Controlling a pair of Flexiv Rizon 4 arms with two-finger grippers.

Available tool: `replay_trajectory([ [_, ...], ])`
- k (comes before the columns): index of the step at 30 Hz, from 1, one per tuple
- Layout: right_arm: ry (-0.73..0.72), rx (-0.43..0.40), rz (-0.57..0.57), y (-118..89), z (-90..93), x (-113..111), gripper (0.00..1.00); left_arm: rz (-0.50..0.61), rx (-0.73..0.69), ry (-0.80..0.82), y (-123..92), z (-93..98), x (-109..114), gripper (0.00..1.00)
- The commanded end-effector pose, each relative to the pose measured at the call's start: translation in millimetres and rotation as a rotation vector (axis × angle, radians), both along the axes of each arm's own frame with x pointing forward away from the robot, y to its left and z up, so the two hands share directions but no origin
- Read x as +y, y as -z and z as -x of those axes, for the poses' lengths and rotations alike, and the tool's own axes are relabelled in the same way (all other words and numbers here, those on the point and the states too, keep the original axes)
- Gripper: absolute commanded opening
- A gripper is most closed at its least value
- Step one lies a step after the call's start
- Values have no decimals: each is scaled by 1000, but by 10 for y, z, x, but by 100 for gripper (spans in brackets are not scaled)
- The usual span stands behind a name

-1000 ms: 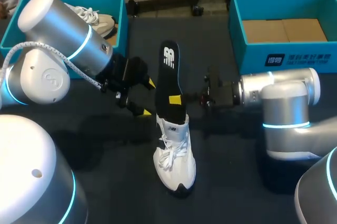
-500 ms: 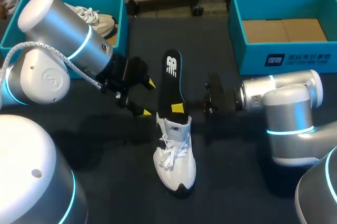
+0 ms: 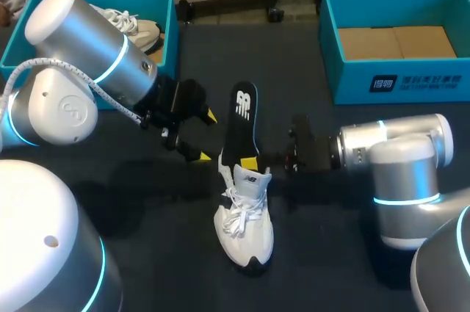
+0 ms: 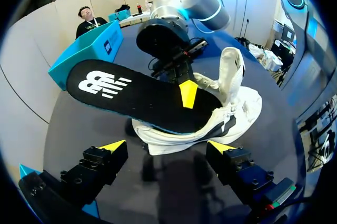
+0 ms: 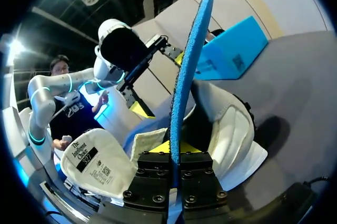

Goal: Take the shoe out of the shoebox, open the shoe tongue, remove and reinsert the insole, then place the shoe into the shoebox

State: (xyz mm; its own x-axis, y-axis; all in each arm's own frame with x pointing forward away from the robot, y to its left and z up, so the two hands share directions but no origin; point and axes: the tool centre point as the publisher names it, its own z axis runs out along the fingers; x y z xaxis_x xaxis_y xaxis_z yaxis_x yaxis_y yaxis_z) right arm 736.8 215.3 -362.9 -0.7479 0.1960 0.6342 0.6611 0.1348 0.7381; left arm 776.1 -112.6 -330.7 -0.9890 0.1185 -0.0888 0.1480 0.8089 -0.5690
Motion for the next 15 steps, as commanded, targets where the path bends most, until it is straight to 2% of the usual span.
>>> replay_trajectory([
  [1, -3, -11, 12, 17, 27, 33, 13, -2, -1, -1, -5, 13, 6, 100],
  [2, -7, -29, 16, -30, -21, 45, 22, -2, -1, -1, -5, 13, 6, 100],
  [6, -30, -57, 27, -124, -139, 80, 29, -2, -1, -1, -5, 13, 6, 100],
  [9, -49, -74, 34, -210, -234, 131, 29, -2, -1, -1, -5, 13, 6, 100],
  [15, -68, -85, 44, -239, -395, 160, 26, -2, -1, -1, -5, 13, 6, 100],
])
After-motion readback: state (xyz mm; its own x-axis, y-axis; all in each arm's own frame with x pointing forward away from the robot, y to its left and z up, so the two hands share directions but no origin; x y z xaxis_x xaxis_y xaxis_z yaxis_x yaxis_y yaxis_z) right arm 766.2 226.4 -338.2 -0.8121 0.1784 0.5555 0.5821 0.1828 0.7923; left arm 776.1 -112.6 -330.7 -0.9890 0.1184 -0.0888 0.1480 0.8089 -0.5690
